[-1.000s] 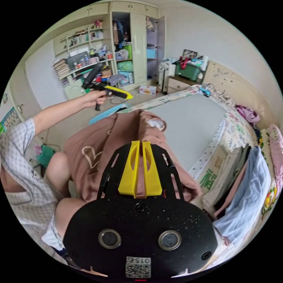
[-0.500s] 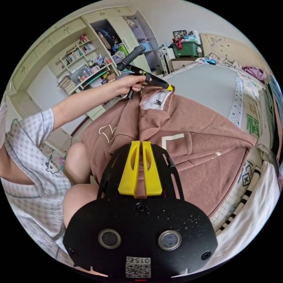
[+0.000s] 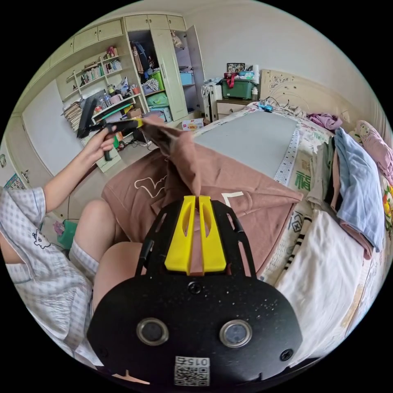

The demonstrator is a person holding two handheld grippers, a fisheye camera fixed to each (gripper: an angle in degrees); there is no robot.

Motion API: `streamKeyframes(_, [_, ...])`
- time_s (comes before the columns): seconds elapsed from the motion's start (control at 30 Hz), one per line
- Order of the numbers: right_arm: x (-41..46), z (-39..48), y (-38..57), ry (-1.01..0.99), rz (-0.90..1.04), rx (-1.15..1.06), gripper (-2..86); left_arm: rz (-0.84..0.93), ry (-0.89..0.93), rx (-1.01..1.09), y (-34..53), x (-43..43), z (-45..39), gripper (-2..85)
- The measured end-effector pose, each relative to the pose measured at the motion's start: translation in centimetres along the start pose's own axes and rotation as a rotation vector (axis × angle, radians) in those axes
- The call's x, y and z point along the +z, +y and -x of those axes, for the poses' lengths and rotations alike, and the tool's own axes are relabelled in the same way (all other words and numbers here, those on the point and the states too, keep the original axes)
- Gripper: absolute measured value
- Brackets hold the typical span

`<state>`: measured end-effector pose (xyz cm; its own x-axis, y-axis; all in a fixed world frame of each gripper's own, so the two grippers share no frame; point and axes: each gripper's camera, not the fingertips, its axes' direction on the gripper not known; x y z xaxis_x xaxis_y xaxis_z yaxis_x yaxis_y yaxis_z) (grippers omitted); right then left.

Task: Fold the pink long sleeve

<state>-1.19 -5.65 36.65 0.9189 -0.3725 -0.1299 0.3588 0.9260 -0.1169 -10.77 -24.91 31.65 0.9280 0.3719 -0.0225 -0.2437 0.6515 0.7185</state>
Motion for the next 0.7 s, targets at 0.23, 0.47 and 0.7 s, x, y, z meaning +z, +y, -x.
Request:
streamKeyframes(0.23, [-1.7,4.2,7.6,-0.04,0.048,0.034,0.1,0.224,0.171,0.002,14.9,-6.4,-1.0,-0.2])
streamKeyframes(0.47, [-1.8,6.5,10.8,0.054,0.132,0.013,0.3,0.321,0.08,0.133,16.1,-6.9,-4.4,0.3])
streamKeyframes(0.7, [-0.1,5.6,12.0,0.054,0.19,0.055,1.2,0.446,0.135,0.088,17.0,-5.9,-1.9,4.0])
